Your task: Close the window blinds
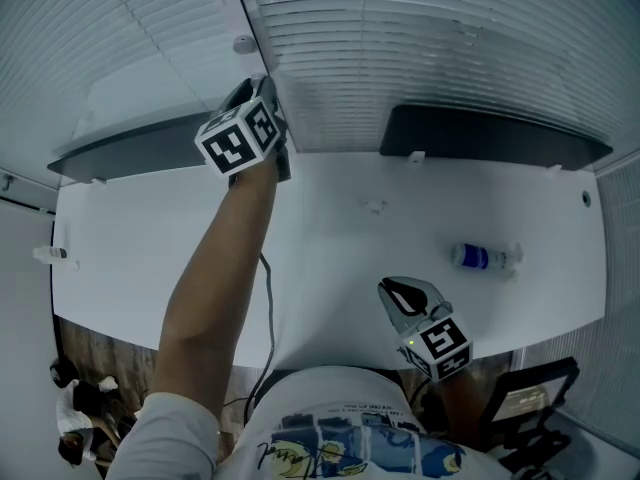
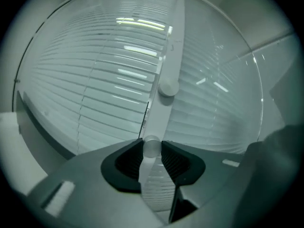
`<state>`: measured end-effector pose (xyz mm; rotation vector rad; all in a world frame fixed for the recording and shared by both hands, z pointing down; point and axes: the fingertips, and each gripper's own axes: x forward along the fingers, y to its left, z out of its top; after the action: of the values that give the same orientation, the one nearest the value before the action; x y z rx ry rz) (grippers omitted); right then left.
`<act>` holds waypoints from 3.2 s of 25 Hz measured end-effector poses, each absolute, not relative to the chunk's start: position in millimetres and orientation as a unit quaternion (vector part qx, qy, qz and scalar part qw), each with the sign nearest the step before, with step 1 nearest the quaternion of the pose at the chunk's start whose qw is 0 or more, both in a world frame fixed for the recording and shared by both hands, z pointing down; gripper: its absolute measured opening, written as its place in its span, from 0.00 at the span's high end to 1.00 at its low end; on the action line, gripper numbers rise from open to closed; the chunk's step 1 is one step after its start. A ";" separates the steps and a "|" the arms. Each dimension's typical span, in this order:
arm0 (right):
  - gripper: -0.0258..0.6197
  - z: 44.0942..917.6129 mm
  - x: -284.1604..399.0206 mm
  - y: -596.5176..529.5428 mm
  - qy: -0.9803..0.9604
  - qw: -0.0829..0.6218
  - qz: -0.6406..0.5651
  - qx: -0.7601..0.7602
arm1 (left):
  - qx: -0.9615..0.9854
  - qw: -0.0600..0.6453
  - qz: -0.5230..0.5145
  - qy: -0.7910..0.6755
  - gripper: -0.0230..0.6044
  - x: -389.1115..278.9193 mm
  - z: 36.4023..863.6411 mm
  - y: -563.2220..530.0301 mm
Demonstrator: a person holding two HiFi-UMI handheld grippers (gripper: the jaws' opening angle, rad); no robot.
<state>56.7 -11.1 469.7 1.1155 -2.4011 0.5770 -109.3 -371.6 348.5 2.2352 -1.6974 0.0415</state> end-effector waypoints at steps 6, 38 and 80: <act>0.93 471.3 55.8 -9.8 -0.865 0.216 0.210 0.401 | 0.781 0.264 -0.059 -0.563 0.77 -111.2 350.4 -374.1; 0.93 471.6 56.9 -11.3 -0.863 0.217 0.213 0.403 | 0.581 -0.558 0.501 -0.316 0.76 -85.8 364.0 -362.4; 0.93 471.3 54.8 -12.2 -0.865 0.217 0.212 0.400 | 0.804 0.222 -0.030 -0.551 0.76 -111.1 345.1 -372.4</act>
<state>54.8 -12.2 471.3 1.1075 -2.3957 0.5877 -111.1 -372.4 345.1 2.2209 -1.5231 -0.0827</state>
